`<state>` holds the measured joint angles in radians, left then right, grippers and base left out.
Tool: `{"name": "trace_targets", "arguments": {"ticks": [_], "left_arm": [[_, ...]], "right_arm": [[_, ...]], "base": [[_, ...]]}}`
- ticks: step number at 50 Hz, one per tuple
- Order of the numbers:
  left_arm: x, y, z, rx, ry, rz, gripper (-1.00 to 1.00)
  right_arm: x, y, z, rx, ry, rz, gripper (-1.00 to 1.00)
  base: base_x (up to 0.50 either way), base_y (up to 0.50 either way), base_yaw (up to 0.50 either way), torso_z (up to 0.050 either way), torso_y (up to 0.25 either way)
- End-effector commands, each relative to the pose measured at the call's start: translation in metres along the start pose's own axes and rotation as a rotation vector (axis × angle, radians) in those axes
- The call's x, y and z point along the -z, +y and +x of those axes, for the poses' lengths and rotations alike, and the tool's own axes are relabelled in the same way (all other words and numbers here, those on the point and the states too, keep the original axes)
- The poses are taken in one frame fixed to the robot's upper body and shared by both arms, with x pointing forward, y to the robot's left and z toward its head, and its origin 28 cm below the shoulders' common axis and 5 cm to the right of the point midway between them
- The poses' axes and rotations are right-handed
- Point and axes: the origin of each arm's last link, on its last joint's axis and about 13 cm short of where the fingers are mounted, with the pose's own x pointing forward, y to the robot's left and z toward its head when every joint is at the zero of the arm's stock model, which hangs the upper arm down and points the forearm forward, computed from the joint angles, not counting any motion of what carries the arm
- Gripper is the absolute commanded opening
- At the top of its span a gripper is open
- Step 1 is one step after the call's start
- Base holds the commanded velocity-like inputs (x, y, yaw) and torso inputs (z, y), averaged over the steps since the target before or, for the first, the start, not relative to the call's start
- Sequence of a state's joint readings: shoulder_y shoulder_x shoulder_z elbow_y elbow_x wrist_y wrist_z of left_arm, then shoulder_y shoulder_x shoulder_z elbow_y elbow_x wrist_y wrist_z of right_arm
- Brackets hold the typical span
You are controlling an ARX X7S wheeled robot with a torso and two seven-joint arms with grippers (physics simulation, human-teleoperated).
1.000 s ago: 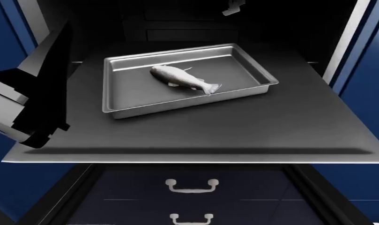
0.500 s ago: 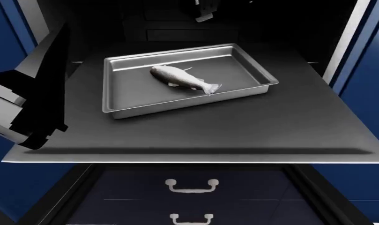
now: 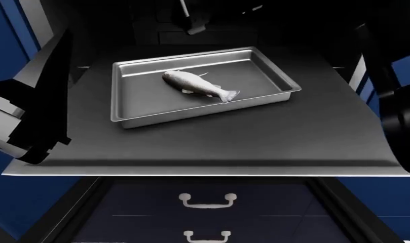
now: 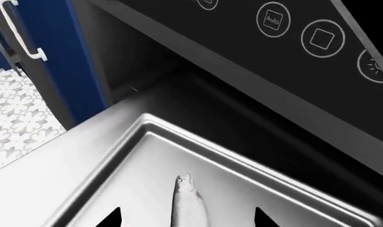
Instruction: Pick the fish from the top rack in the oven and place it on the plate on the counter.
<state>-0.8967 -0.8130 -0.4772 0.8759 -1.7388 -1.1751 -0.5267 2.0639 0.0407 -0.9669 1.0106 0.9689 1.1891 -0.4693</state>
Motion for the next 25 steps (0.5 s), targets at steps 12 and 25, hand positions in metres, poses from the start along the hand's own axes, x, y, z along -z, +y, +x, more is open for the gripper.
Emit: {"name": "trace_targets", "arguments": {"ticks": [12,25], "left_arm": [[-0.001,0.001,-0.002,-0.009,-0.001,0.002,1.00],[-0.002,0.000,-0.002,-0.006,0.001,0.001,1.00]], "right_arm": [[0.013,0.005,0.025,-0.028,0.062,0.025,1.00],[0.023,0.004,0.032,-0.024,0.101,0.030,1.00]], "base": [[0.00,0.00,0.00,0.000,0.000],[0.00,0.00,0.00,0.000,0.000]]}}
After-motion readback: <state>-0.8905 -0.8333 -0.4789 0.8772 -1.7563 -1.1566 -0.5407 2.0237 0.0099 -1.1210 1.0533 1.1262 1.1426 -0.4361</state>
